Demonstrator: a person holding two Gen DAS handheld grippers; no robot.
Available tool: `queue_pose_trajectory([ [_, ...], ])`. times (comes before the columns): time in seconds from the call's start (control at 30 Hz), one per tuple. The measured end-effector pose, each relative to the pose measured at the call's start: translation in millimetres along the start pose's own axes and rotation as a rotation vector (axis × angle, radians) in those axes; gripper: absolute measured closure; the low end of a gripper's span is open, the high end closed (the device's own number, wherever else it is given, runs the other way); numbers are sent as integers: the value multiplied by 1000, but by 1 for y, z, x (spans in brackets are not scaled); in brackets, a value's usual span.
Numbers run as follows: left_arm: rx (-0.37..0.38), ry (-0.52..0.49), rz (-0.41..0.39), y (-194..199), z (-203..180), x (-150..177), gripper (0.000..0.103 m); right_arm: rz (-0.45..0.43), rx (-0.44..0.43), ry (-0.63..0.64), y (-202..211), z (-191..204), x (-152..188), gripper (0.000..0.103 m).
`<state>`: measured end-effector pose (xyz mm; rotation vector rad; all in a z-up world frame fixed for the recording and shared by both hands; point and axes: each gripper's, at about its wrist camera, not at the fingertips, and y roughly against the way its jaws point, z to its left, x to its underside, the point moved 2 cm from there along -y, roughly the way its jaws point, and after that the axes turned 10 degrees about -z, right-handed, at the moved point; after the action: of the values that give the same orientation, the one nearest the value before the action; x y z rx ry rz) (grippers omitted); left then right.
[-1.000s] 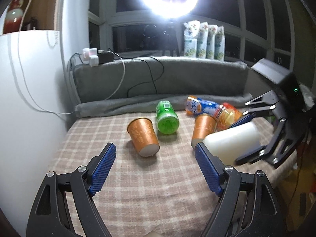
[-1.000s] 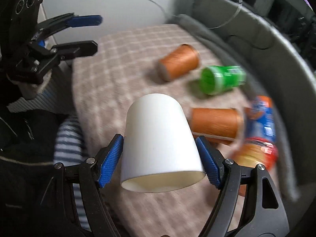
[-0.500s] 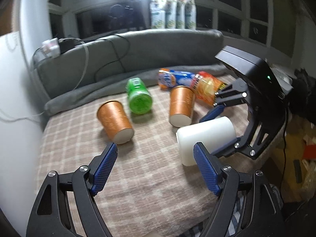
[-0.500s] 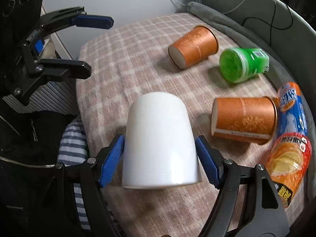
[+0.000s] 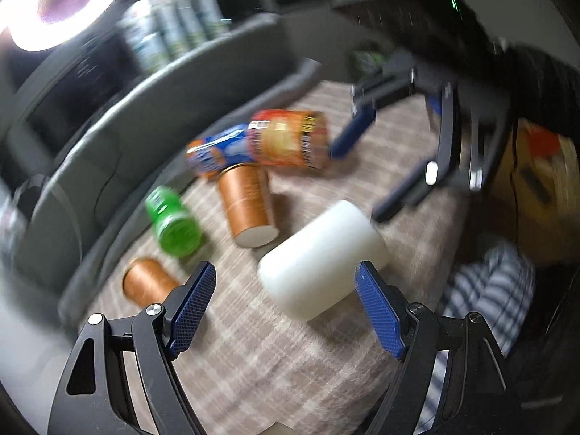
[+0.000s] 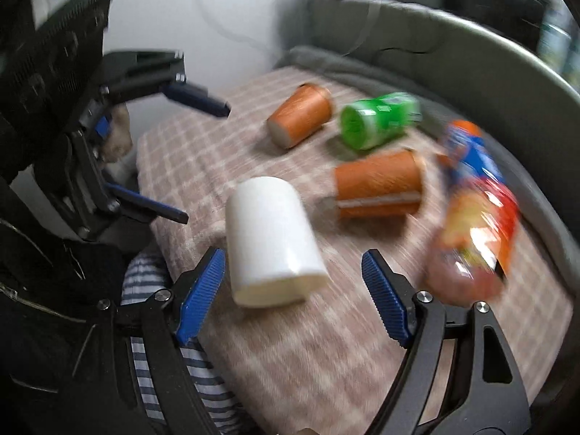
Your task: Flip cup upright
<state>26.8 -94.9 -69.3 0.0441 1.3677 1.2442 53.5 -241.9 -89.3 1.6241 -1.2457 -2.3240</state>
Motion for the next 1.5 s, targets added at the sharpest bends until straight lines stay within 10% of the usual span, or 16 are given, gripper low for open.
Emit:
queue_pose_trajectory([
  [0.53, 222, -585, 296, -66, -70, -7, 23, -200, 232, -366, 109, -33, 98, 22],
  [0.9, 183, -693, 327, -93, -72, 1, 23, -261, 263, -433, 120, -49, 102, 22],
  [1.5, 167, -223, 142, -91, -29, -22, 25, -234, 291, -406, 104, -43, 99, 22],
])
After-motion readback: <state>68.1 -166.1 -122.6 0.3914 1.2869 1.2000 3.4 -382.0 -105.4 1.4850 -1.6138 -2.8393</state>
